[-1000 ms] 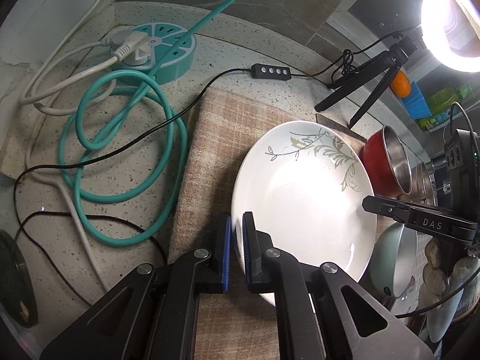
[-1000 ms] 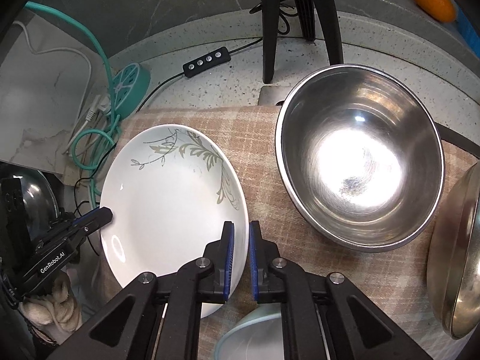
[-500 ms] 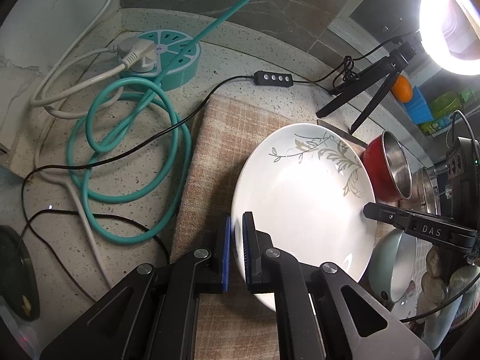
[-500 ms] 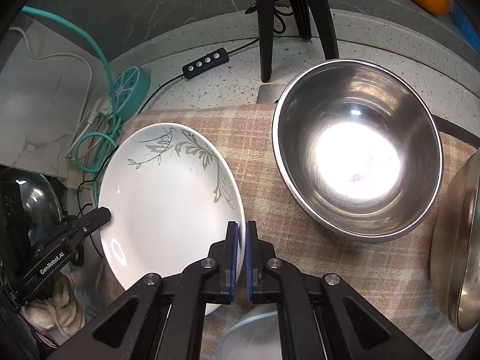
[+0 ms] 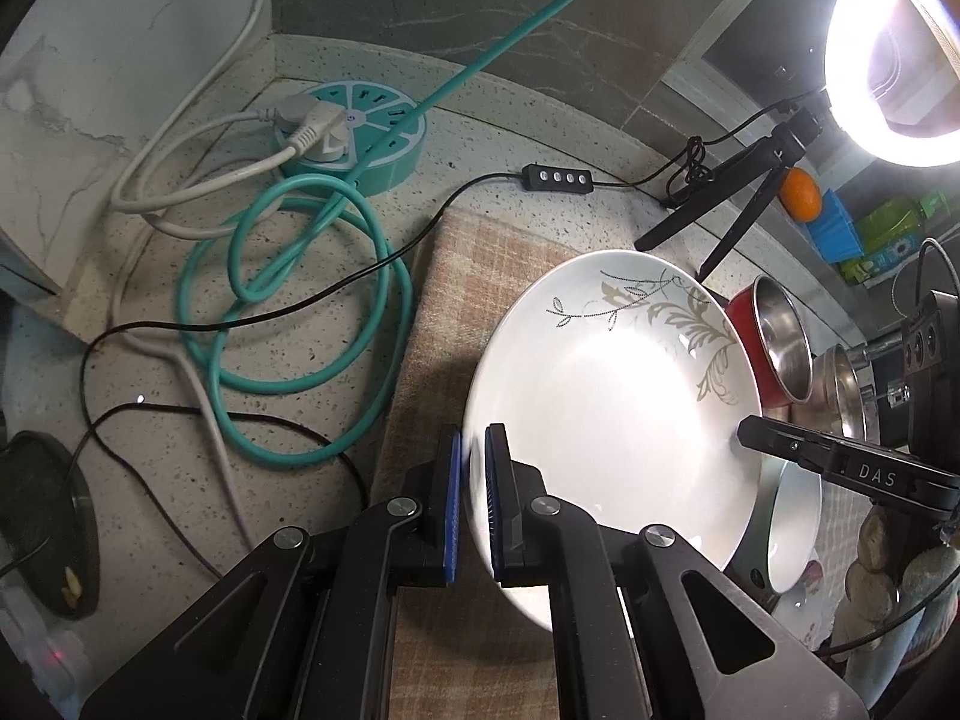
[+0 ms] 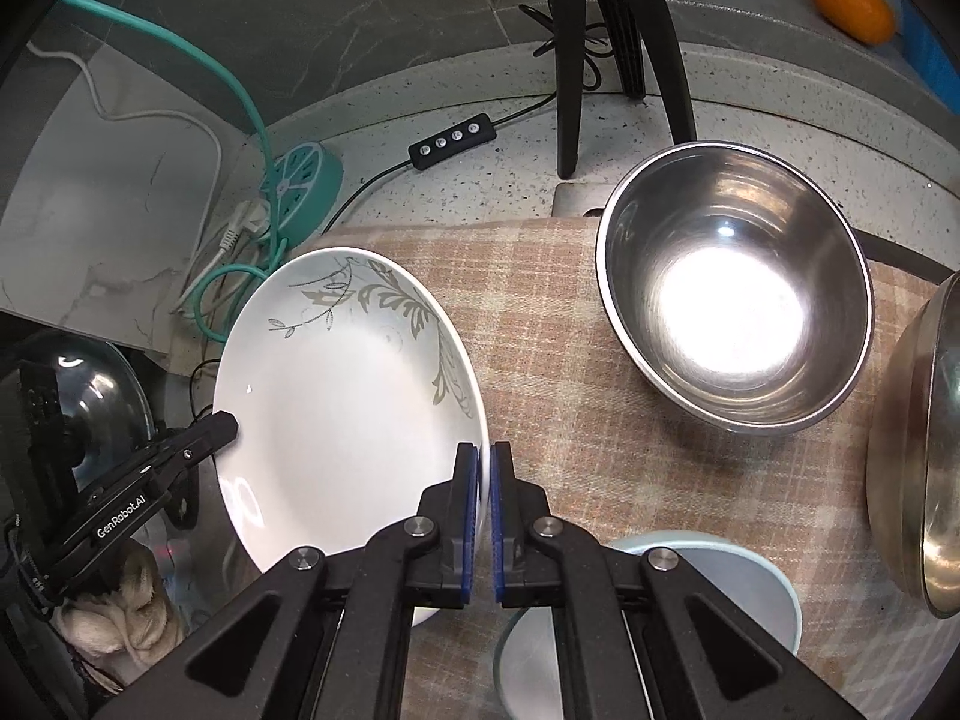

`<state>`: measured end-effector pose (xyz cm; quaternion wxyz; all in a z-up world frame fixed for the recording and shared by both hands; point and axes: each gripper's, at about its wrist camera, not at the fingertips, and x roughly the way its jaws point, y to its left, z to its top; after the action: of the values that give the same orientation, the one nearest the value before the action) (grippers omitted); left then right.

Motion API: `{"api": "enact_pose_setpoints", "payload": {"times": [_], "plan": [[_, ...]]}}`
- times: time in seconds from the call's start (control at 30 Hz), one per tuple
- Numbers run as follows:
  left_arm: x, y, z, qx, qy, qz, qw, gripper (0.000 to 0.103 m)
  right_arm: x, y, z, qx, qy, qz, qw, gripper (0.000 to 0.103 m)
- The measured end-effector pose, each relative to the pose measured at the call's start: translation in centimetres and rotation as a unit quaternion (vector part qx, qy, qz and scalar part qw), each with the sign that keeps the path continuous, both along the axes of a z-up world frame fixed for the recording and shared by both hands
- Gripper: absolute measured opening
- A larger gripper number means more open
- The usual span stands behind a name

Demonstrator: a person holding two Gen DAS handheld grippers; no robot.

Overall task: Organize plates and bowls
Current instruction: 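Close the left tool on the leaf-pattern plate rim and tilt it up, then carry the leaf-pattern plate with both tools onto the rose plate stack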

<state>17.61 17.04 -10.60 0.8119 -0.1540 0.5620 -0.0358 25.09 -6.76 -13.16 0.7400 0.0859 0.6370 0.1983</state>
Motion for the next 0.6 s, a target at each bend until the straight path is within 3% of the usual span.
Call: {"api": "enact_pose_setpoints", "payload": {"times": [0.6], "plan": [[-4.6, -1.1, 4.1, 0.005, -0.025, 0.006, 0.9996, 0.006, -4.3, -1.9, 4.5, 0.043, -0.021, 0.013, 0.999, 0.004]]}}
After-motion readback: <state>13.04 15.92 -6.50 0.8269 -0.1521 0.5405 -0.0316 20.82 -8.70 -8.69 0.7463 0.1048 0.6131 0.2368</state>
